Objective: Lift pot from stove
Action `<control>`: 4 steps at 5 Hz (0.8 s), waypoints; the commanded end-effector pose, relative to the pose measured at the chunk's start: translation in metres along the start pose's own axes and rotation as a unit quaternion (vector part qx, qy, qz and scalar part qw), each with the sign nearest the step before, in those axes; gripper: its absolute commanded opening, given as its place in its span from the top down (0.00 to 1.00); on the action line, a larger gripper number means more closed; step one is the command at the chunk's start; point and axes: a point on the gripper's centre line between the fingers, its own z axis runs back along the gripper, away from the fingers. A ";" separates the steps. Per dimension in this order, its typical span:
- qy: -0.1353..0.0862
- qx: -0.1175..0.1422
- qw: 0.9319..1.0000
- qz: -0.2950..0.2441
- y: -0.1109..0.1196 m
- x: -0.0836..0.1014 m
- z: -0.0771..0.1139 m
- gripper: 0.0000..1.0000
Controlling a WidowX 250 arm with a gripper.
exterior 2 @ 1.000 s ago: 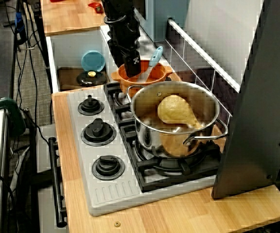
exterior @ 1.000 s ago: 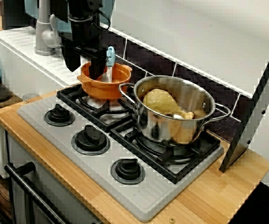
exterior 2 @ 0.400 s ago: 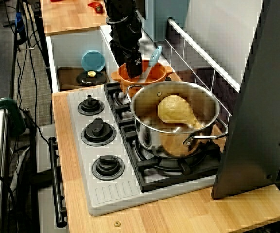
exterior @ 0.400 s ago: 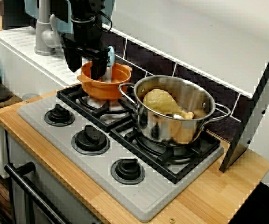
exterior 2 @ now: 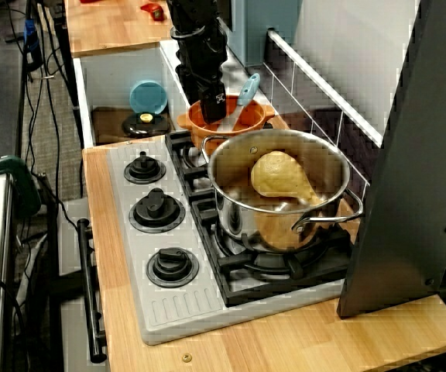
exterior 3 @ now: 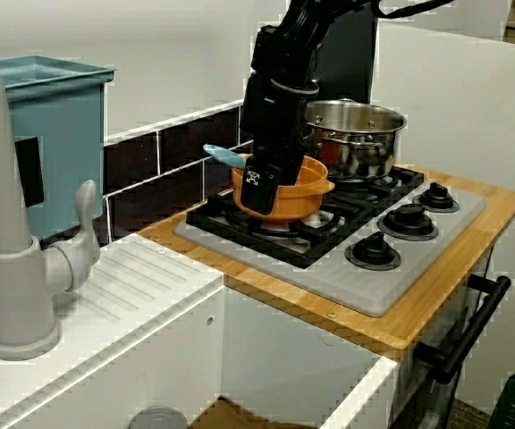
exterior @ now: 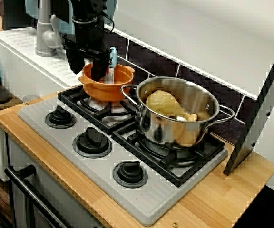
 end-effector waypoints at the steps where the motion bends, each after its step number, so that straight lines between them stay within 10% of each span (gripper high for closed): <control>1: -0.028 -0.008 1.000 -0.006 0.003 0.010 0.017 1.00; 4: -0.013 -0.024 1.000 -0.008 0.003 0.020 0.036 1.00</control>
